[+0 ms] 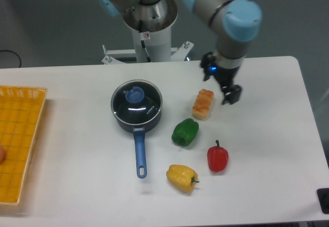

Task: Open the lid
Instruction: 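Move the gripper over the saucepan toward the blue lid knob, then lower the gripper onto the blue knob of the glass lid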

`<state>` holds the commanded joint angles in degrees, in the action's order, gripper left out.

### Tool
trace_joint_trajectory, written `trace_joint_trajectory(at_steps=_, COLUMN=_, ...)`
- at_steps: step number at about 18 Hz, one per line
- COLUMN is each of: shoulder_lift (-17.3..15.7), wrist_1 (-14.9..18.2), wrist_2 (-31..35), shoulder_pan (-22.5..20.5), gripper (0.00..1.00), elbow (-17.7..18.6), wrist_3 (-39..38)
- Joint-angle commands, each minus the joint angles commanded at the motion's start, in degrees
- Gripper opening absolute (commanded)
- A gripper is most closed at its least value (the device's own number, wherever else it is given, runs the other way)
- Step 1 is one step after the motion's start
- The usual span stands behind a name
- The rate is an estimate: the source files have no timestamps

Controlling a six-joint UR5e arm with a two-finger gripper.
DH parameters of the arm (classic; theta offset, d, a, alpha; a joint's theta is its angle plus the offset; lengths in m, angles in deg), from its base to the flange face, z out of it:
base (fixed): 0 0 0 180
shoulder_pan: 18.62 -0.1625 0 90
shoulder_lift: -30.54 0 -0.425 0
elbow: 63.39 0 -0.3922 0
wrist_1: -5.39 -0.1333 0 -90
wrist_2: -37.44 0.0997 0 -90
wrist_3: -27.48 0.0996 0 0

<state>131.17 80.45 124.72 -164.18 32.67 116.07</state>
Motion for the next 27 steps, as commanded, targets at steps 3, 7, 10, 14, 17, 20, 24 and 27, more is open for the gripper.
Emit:
trace_joint_trajectory(at_steps=3, shoulder_lift=0.18, wrist_1=-0.17, wrist_2=-0.09, shoulder_pan=2.64, gripper=1.0, elbow=0.0, wrist_3=0.53)
trace_joint_trajectory(at_steps=7, shoulder_lift=-0.43, wrist_1=-0.61, wrist_2=0.0, shoulder_pan=5.46, gripper=1.0, elbow=1.66, wrist_3=-0.08)
trace_joint_trajectory(at_steps=10, shoulder_lift=-1.92, wrist_1=-1.67, wrist_2=0.0, shoulder_pan=6.42, gripper=1.0, elbow=2.8, wrist_3=-0.52)
trace_joint_trajectory(at_steps=14, shoulder_lift=-4.48, wrist_1=-7.55, wrist_2=0.17, shoulder_pan=7.92, gripper=1.0, elbow=7.29, wrist_3=-3.69)
trace_joint_trajectory(at_steps=17, shoulder_lift=-5.44, wrist_1=-8.0, wrist_2=0.53, shoulder_pan=9.15, gripper=1.0, elbow=8.87, wrist_3=-4.3)
trace_joint_trajectory(at_steps=20, shoulder_lift=-6.5, wrist_1=-8.09, wrist_2=1.05, shoulder_pan=9.85, gripper=1.0, elbow=10.02, wrist_3=-5.88)
trace_joint_trajectory(at_steps=24, shoulder_lift=-7.82, wrist_1=-8.09, wrist_2=2.37, shoulder_pan=10.73, gripper=1.0, elbow=12.03, wrist_3=-6.59)
trace_joint_trajectory(at_steps=27, shoulder_lift=-7.91, wrist_1=-8.09, wrist_2=4.13, shoulder_pan=11.61, gripper=1.0, elbow=13.44, wrist_3=-6.94)
